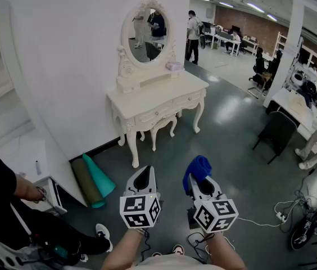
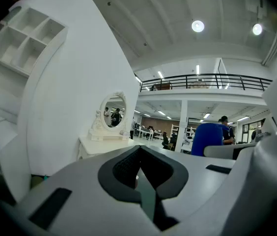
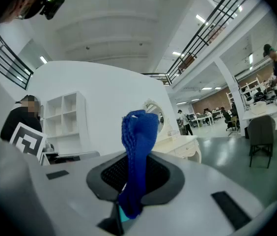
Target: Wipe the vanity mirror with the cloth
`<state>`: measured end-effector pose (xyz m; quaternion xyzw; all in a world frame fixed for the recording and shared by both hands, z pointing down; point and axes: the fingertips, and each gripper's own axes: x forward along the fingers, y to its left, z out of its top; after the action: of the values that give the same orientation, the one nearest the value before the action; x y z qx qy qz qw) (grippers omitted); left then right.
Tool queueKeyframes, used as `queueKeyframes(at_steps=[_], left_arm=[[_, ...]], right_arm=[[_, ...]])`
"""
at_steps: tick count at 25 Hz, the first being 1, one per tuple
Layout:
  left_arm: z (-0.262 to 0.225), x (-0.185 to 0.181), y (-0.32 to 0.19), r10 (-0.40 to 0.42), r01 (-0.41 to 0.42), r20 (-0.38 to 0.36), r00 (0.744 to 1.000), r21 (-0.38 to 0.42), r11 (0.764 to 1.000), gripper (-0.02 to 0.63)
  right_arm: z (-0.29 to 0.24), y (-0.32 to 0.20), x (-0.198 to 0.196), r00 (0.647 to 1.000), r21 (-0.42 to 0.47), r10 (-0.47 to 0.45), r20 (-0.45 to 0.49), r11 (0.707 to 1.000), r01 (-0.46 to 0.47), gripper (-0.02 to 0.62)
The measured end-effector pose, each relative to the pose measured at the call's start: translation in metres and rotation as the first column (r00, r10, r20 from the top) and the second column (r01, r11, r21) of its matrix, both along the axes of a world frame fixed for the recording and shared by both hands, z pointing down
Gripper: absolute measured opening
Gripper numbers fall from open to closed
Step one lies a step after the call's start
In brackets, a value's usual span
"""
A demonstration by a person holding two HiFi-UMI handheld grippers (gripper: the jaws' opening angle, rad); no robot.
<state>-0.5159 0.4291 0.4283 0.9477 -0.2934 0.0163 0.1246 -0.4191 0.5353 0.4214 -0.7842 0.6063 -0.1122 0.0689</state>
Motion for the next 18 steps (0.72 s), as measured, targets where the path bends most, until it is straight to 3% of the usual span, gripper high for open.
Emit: queueKeyframes(at_steps=[8, 18], left_arm=[[0.004, -0.015, -0.006, -0.012, 0.012, 0.013, 1.000, 0.008, 1.000, 0.004], [0.023, -0.021, -0.022, -0.014, 0.014, 0.018, 1.000, -0.024, 1.000, 0.004]], right_arm=[[0.003, -0.011, -0.013, 1.000, -0.011, -0.016, -0.008, 1.000, 0.016, 0.064], [0.023, -0.036, -0.008, 0.998, -0.032, 0.010, 0.060, 0.999, -0.008, 0.066]])
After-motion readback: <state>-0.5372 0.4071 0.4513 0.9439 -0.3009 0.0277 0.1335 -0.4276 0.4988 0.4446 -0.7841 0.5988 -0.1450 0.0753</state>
